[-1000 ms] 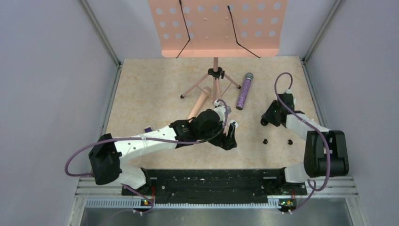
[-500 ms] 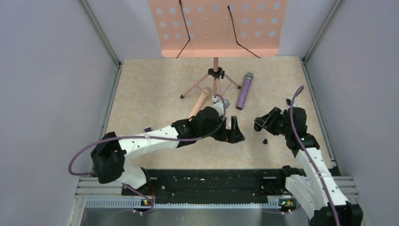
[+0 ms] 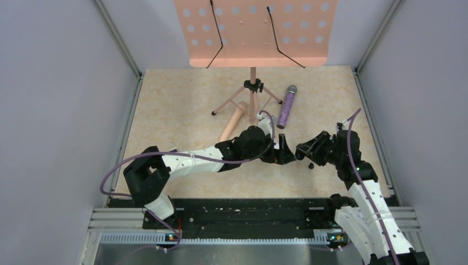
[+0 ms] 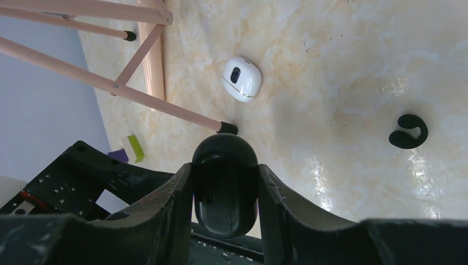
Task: Insert the wireless bluetooth earbuds into the charging case
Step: Pass from the right arm to the left
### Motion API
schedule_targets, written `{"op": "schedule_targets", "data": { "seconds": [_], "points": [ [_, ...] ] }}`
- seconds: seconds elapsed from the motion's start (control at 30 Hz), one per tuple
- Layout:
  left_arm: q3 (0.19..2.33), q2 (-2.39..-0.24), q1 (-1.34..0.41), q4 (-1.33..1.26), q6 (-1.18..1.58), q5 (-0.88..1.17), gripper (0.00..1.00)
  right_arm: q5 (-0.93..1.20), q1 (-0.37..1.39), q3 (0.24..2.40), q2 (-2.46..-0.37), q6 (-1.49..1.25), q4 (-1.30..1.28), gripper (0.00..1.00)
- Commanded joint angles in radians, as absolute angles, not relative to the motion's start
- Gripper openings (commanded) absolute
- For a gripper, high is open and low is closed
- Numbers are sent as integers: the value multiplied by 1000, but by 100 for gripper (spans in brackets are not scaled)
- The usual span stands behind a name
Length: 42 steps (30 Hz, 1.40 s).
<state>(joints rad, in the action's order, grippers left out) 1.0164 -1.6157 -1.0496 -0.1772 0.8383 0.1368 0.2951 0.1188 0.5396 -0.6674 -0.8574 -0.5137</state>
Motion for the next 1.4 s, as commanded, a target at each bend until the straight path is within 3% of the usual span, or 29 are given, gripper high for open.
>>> {"op": "schedule_targets", "data": {
  "seconds": [0.0,0.7,0.93,1.0,1.07,1.17,1.23,1.37],
  "points": [
    [1055,-1631,-1060,-313,837,138,89,320,132,604,-674,-892,-496,16],
    [1120,-1722,-1061,-313,868,120,62,434,141,620,-721,-946,-455,16],
    [1104,-1719,-1059,-341,893,113,33,444,146,612,-719,-954,-444,16],
    [1095,-1716,-1056,-357,906,127,15,445,145,608,-719,-956,-443,17],
    [1084,-1714,-1048,-371,921,146,0,446,146,605,-718,-954,-439,29],
    [1053,-1700,-1034,-414,955,185,0,425,146,606,-708,-946,-430,58],
    [1018,-1686,-1018,-460,975,224,0,408,144,619,-702,-924,-430,68],
    [957,-1656,-982,-528,991,332,0,413,144,645,-693,-892,-417,77]
  ]
}}
